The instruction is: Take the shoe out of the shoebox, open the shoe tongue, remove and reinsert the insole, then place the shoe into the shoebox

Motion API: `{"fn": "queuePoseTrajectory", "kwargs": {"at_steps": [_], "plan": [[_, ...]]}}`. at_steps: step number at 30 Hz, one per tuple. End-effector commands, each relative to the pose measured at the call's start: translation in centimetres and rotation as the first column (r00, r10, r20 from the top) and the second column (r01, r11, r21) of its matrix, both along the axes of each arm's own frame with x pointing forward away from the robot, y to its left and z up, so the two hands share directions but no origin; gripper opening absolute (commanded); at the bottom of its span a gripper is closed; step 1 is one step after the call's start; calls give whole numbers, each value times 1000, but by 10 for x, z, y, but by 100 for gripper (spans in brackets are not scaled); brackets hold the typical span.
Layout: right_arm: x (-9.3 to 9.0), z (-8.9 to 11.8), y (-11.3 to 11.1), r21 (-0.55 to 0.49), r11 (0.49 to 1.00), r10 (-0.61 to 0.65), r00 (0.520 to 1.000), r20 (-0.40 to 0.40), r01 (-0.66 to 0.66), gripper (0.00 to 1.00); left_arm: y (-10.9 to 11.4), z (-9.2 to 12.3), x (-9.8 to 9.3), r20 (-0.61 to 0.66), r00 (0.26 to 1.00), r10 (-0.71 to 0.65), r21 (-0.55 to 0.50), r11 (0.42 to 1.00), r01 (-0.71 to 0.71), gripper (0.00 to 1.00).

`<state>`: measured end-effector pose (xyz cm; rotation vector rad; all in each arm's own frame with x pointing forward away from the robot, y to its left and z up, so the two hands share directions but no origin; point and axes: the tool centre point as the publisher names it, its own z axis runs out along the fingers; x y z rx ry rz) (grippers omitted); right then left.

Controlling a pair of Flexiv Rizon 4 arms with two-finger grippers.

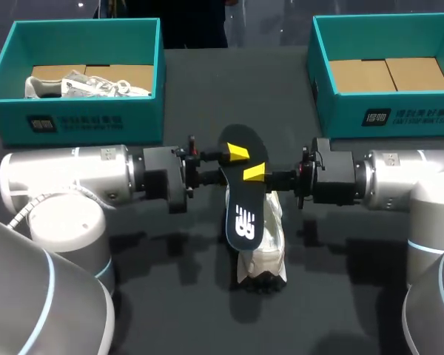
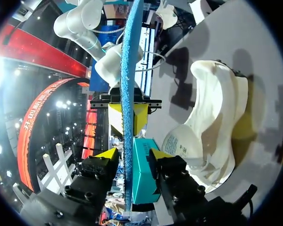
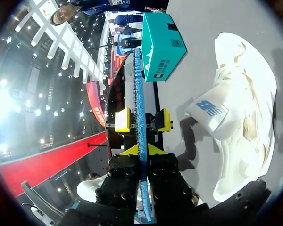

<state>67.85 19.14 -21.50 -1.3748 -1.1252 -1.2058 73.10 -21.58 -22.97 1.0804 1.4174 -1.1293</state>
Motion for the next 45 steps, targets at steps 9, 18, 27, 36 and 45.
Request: {"fn": "queuePoseTrajectory", "kwargs": {"at_steps": [9, 18, 27, 36, 45], "plan": [[-2, -1, 1, 2, 1000, -11, 1000, -10, 11, 0, -7, -1, -1, 19, 1000, -3, -4, 1000, 3, 31], [-2, -2, 1, 4, 1000, -14, 1000, -23, 14, 0, -10, -2, -3, 36, 999, -7, 0, 1000, 7, 25], [-1, -6, -1, 8, 1000, -17, 999, -40, 18, 31, -8, -4, -7, 43, 999, -5, 0, 1000, 5, 0], [-3, -11, -24, 24, 1000, -1, 1000, 1, 1, 100, 5, -3, -12, 45, 999, 4, 14, 1000, -4, 0], [-15, -10, -58, -103, 994, 45, 983, 179, -27, 100, 20, 7, -27, 28, 1000, -9, 41, 999, 8, 0]]}}
